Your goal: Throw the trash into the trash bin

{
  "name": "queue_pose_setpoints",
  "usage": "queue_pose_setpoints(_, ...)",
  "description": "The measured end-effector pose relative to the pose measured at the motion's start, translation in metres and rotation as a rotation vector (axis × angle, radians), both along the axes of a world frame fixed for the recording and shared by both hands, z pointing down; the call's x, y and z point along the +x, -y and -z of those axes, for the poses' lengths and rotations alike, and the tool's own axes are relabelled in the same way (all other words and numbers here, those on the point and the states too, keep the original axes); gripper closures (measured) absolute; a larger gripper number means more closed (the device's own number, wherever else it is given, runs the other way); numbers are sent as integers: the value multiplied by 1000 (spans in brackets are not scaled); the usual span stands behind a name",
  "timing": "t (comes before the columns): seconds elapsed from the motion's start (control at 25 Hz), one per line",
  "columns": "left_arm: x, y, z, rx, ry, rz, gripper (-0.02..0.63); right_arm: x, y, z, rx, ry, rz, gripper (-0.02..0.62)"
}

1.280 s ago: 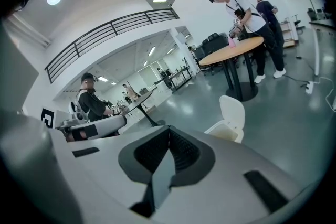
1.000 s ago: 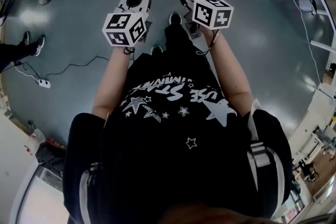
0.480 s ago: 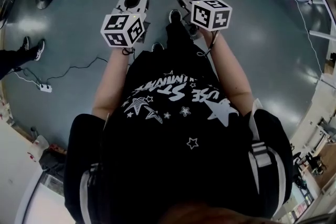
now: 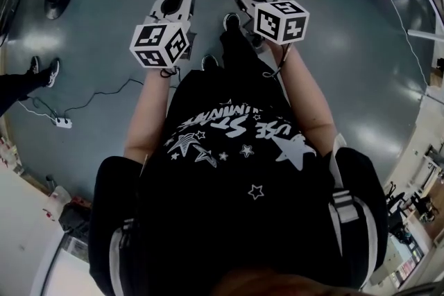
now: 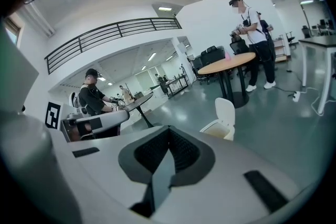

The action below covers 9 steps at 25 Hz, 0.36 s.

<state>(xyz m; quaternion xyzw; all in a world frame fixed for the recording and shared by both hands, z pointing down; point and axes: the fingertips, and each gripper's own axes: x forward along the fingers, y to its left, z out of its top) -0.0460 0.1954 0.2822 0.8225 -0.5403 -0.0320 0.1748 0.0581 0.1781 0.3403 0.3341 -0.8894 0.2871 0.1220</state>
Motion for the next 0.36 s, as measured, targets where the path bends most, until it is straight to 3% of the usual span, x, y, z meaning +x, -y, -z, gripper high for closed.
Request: queue_pose_setpoints(0.36,4,-6,-2,-1,-5,-16,595,12,-9,-6,-16,2,-40,589)
